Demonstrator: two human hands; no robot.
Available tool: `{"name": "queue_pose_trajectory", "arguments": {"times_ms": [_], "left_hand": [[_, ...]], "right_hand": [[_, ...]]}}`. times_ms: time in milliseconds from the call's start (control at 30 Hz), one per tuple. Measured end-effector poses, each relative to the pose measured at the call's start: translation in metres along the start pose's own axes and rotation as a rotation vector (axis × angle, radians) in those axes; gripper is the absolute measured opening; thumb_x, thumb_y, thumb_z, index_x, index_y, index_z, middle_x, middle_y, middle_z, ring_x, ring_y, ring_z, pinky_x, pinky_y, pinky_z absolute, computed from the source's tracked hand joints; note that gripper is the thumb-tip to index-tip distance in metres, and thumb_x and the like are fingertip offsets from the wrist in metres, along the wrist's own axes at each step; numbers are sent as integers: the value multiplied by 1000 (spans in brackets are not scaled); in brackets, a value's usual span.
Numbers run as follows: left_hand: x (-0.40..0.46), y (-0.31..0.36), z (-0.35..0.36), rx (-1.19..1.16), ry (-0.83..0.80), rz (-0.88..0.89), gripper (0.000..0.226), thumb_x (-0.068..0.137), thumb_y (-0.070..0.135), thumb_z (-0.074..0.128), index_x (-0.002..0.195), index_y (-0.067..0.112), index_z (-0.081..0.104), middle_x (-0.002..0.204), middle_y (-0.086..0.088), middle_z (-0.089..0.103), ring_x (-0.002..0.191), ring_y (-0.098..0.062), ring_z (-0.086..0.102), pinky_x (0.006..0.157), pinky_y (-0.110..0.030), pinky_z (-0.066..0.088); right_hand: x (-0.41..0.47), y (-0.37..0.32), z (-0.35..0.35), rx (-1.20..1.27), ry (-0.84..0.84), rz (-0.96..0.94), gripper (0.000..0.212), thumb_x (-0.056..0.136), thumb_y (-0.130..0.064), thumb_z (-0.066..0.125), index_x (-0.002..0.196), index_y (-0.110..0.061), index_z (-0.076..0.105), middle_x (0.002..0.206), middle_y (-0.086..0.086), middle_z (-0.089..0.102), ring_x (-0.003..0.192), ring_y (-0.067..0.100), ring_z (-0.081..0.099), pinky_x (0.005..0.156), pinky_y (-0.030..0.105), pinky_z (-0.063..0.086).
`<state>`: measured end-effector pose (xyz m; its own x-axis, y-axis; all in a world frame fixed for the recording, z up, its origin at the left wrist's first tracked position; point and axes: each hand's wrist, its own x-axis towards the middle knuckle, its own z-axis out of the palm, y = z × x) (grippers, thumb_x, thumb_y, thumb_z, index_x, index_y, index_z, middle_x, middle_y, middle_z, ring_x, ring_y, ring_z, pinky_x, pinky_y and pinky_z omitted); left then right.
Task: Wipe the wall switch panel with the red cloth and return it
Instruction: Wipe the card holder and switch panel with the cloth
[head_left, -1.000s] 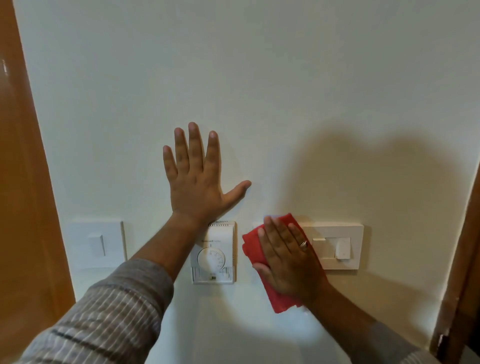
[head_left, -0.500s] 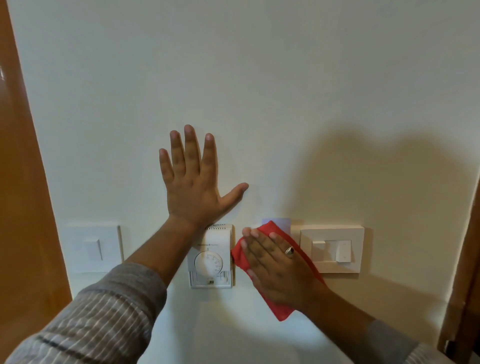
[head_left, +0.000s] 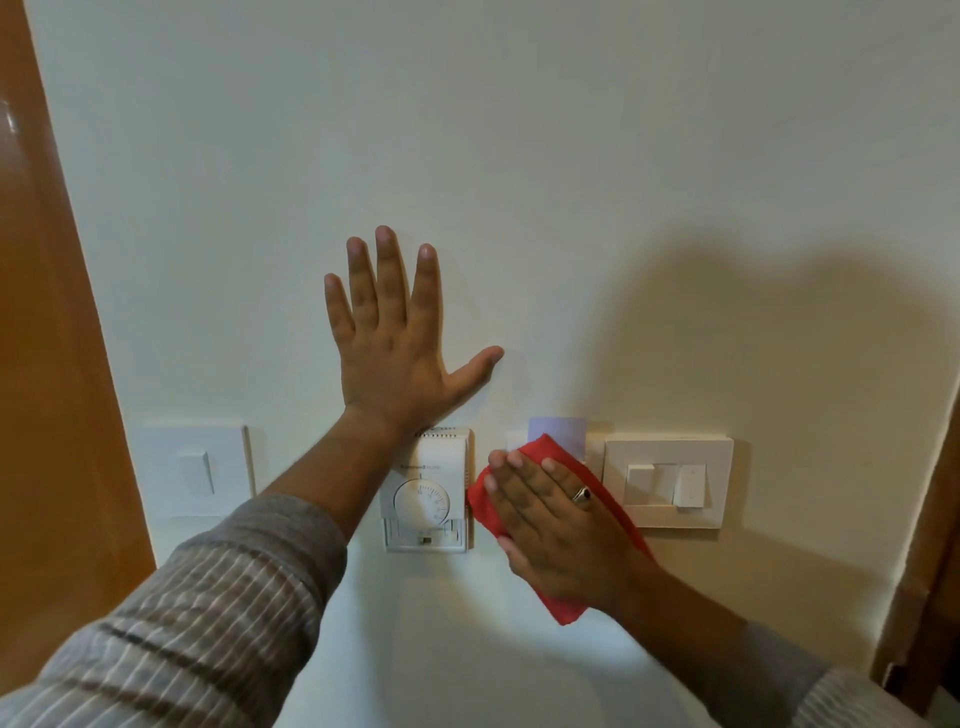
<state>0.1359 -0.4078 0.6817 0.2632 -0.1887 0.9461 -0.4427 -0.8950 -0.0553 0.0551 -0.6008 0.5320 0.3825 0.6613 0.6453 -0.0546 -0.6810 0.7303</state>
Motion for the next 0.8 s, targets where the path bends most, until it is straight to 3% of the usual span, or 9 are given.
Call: {"name": "queue_pose_trajectory", "arguments": {"times_ms": [133,367,567,700,800], "left_hand": [[0,-1,1,-4,10,19,110,82,86,32,158,10,13,165,-27,9,152,-49,7,122,-65,7],[-1,0,2,4,22,9,109,82,86,34,158,10,15,165,-27,10,152,-49,8,122,-65,7],[1,-1,1,-2,18,12,108,83,85,33,159,10,13,165,-28,8,153,-49,6,122,-65,6],[0,1,2,6,17,11,108,83,85,32,158,10,13,165,-28,8,152,-50,6,122,-66,6],[0,0,1,1,12,10,107,84,84,30,159,10,12,165,-28,7,152,-49,5,122,-65,5]], "right_hand": [[-12,24,0,44,21,-146,67,101,-49,43,149,-4,30,155,17,25,145,34,23,122,46,15],[-1,19,4,-41,28,-6,70,100,-54,41,149,-5,30,154,17,27,143,37,27,117,49,24],[-26,45,-1,43,-26,-243,62,103,-42,45,151,-7,29,157,13,25,146,33,24,121,46,20],[-9,40,-4,16,2,-119,61,103,-46,42,149,-7,35,155,16,30,143,35,30,118,48,28],[-4,28,0,-10,0,-122,61,104,-46,35,149,-6,31,155,15,28,144,35,26,119,47,21]]}}
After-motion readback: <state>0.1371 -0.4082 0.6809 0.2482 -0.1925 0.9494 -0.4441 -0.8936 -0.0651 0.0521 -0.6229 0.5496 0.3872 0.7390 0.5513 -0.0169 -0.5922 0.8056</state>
